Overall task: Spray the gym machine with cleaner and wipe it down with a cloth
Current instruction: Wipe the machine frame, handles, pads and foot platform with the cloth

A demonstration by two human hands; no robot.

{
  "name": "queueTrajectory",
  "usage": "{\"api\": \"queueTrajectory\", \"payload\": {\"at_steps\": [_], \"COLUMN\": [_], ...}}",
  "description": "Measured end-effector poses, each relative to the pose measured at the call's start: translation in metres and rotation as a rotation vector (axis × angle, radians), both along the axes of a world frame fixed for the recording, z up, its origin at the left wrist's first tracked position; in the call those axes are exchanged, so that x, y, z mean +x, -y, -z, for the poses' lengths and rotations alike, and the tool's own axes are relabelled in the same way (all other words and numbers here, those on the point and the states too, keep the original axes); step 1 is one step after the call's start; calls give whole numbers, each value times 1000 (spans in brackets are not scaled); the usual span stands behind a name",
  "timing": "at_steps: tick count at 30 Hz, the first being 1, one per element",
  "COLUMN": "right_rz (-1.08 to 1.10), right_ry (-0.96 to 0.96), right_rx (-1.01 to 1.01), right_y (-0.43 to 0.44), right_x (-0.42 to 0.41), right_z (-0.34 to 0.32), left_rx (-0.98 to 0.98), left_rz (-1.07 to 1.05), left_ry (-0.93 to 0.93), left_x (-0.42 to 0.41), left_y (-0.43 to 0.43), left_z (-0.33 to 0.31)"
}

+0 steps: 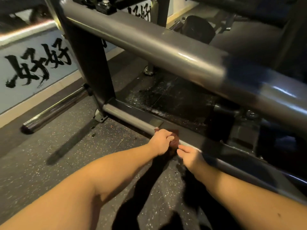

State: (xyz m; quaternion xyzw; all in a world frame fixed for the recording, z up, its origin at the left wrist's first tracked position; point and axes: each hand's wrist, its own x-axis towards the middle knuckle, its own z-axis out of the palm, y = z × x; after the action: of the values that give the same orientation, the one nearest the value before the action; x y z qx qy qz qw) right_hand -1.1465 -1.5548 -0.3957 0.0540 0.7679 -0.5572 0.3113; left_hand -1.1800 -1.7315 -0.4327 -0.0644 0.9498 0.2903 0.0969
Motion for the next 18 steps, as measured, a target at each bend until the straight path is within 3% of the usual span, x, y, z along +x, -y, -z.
{"api": "queueTrajectory", "payload": {"at_steps": [3, 5, 10, 18], "right_rz": [200, 207, 134, -2], "right_ry": [280, 349, 336, 352], "right_rx": [-272, -383, -452, -562], "right_y": [11, 13, 19, 42], "right_x": [9, 15, 19, 28], "right_z": [-19, -29, -28, -35], "left_rx": [46, 92, 378, 346], "left_rz": [-98, -109, -41, -66], "left_ry": [-18, -26, -69, -2], "left_x": [23, 38, 74, 111], "left_y": [-4, -6, -2, 23], "left_z": [-28, -39, -67, -102]}}
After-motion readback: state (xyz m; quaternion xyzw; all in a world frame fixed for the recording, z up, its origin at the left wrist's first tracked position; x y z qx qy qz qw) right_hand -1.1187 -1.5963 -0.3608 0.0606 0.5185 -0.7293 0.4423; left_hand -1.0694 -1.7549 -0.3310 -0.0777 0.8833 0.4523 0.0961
